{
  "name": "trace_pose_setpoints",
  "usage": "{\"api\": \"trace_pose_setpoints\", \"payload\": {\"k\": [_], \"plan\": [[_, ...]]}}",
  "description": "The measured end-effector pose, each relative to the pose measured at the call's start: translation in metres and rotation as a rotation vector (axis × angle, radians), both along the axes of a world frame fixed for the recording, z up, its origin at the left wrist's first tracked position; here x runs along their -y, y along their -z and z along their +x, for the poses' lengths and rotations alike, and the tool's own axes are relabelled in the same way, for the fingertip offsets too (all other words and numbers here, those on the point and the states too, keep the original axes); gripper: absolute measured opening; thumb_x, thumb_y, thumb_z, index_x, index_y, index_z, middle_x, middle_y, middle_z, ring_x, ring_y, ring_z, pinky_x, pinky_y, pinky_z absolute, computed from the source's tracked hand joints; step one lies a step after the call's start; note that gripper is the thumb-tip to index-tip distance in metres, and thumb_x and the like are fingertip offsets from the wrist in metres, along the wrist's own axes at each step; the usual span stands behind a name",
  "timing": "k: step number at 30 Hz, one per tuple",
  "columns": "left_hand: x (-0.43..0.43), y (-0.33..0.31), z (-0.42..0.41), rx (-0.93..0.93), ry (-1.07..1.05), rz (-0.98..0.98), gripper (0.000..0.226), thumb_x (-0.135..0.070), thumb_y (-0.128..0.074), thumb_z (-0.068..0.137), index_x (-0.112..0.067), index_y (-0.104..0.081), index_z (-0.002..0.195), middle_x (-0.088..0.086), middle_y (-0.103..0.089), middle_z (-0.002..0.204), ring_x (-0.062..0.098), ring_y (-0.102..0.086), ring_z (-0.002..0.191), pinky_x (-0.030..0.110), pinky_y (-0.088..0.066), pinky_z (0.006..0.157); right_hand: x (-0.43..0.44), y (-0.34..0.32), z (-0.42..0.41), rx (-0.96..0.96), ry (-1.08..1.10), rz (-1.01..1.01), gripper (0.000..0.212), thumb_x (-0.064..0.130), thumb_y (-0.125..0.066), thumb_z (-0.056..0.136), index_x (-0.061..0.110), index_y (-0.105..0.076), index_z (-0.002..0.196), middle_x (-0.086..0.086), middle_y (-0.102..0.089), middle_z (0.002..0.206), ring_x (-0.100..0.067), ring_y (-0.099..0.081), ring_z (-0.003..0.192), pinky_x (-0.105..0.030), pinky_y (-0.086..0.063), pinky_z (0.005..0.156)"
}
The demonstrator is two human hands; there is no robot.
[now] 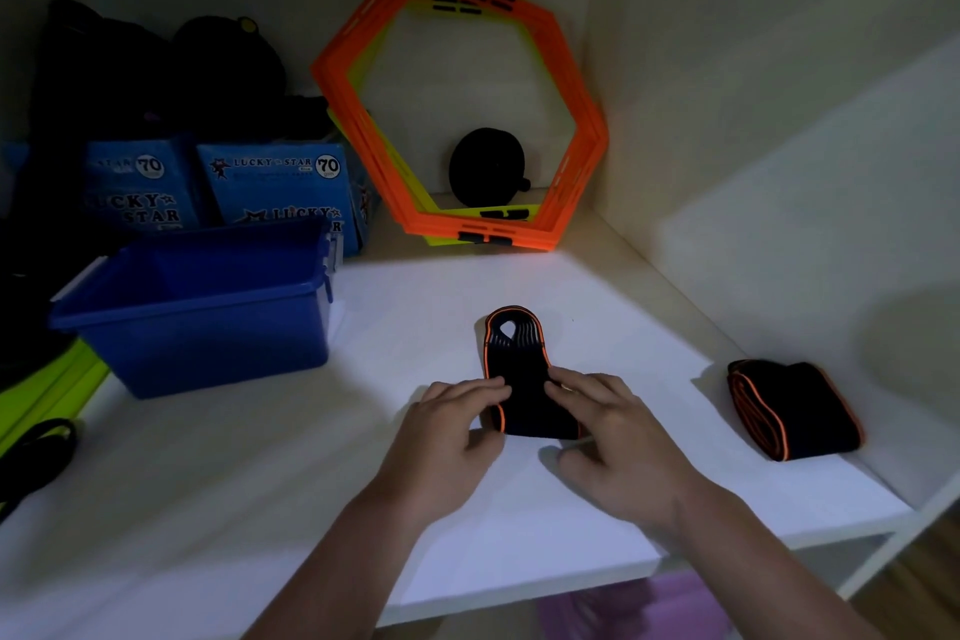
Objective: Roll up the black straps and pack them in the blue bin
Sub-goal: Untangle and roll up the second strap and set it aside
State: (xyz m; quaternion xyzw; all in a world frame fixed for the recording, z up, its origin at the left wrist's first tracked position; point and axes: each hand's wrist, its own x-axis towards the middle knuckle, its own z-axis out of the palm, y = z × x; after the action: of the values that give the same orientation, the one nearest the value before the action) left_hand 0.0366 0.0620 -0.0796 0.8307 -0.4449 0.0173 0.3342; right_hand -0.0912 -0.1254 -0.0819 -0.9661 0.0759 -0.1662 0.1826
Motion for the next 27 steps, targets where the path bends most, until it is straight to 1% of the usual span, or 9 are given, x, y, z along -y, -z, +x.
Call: {"api": "trace_pose_setpoints", "payload": {"k": [4, 7, 9, 13, 18, 21, 23, 24, 27], "plan": [[-0.001, -0.002, -0.002, -0.096, -0.014, -0.062, 0.037, -0.024, -0.062, 0.092, -0.038, -0.064, 0.127, -0.031, -0.058, 0.114, -0.001, -0.046, 0.113, 0.002, -0.036, 0.087, 0.001, -0.001, -0.002, 0.056, 0.0, 0.061, 0.061, 0.044, -0.058, 0.08, 0.026, -0.058, 0.139, 0.016, -0.053, 0.143, -0.008, -0.043, 0.126, -0.024, -0.038, 0.108], [-0.002, -0.003, -0.001, -0.169, -0.042, -0.094, 0.024, -0.029, -0.059, 0.094, -0.038, -0.066, 0.115, -0.022, -0.058, 0.095, 0.006, -0.054, 0.103, 0.02, -0.045, 0.087, 0.001, -0.003, -0.004, 0.117, -0.004, 0.138, 0.043, 0.034, -0.06, 0.087, 0.032, -0.063, 0.129, 0.022, -0.063, 0.125, -0.003, -0.045, 0.116, -0.014, -0.038, 0.099], [-0.002, -0.003, -0.001, -0.202, -0.048, -0.113, 0.018, -0.037, -0.055, 0.095, -0.035, -0.066, 0.109, -0.015, -0.062, 0.094, 0.008, -0.056, 0.1, 0.03, -0.048, 0.087, 0.0, -0.005, -0.006, 0.137, 0.009, 0.192, 0.032, 0.032, -0.061, 0.091, 0.038, -0.064, 0.122, 0.026, -0.066, 0.11, 0.0, -0.046, 0.112, -0.015, -0.04, 0.092], [-0.001, 0.0, 0.002, -0.201, -0.046, -0.15, 0.039, -0.059, -0.043, 0.087, -0.031, -0.065, 0.104, -0.015, -0.068, 0.095, 0.008, -0.06, 0.098, 0.036, -0.05, 0.084, 0.001, -0.01, -0.007, 0.1, 0.05, 0.269, 0.015, 0.03, -0.062, 0.094, 0.036, -0.065, 0.107, 0.018, -0.061, 0.085, -0.004, -0.051, 0.101, -0.019, -0.043, 0.077], [0.002, 0.008, 0.007, -0.237, -0.038, -0.166, 0.037, -0.059, -0.049, 0.087, -0.032, -0.065, 0.105, -0.011, -0.072, 0.097, 0.011, -0.066, 0.097, 0.042, -0.053, 0.083, 0.003, -0.007, -0.007, 0.075, 0.065, 0.345, 0.029, 0.034, -0.059, 0.096, 0.042, -0.061, 0.125, 0.011, -0.065, 0.092, -0.004, -0.056, 0.098, -0.018, -0.045, 0.08], [0.003, 0.004, 0.005, -0.238, -0.048, -0.182, 0.031, -0.054, -0.057, 0.085, -0.026, -0.068, 0.089, -0.005, -0.071, 0.078, 0.013, -0.067, 0.077, 0.039, -0.053, 0.073, 0.006, -0.004, -0.003, 0.054, 0.096, 0.363, 0.048, 0.038, -0.056, 0.097, 0.04, -0.045, 0.145, 0.015, -0.067, 0.096, -0.004, -0.056, 0.103, -0.023, -0.045, 0.087], [0.004, 0.003, 0.003, -0.156, -0.101, -0.154, 0.029, -0.053, -0.061, 0.086, -0.025, -0.07, 0.085, -0.006, -0.068, 0.072, 0.013, -0.06, 0.076, 0.033, -0.05, 0.072, 0.004, -0.004, -0.001, 0.039, 0.11, 0.345, 0.057, 0.036, -0.053, 0.1, 0.033, -0.033, 0.153, 0.018, -0.067, 0.096, -0.01, -0.053, 0.107, -0.028, -0.044, 0.092], [0.005, 0.004, 0.004, -0.081, -0.151, -0.109, 0.034, -0.059, -0.057, 0.085, -0.027, -0.071, 0.088, -0.01, -0.068, 0.078, 0.012, -0.056, 0.084, 0.031, -0.048, 0.076, 0.003, -0.004, 0.0, 0.029, 0.111, 0.32, 0.055, 0.034, -0.051, 0.101, 0.032, -0.033, 0.153, 0.017, -0.066, 0.095, -0.012, -0.05, 0.106, -0.03, -0.043, 0.092], [0.008, 0.004, 0.002, 0.066, -0.249, 0.096, 0.064, -0.074, -0.027, 0.08, -0.034, -0.071, 0.104, -0.011, -0.059, 0.101, 0.017, -0.044, 0.103, 0.033, -0.041, 0.09, -0.001, -0.006, 0.001, 0.001, 0.134, 0.143, 0.033, 0.033, -0.042, 0.103, 0.034, -0.054, 0.133, 0.01, -0.062, 0.09, -0.016, -0.045, 0.096, -0.031, -0.042, 0.084]]}}
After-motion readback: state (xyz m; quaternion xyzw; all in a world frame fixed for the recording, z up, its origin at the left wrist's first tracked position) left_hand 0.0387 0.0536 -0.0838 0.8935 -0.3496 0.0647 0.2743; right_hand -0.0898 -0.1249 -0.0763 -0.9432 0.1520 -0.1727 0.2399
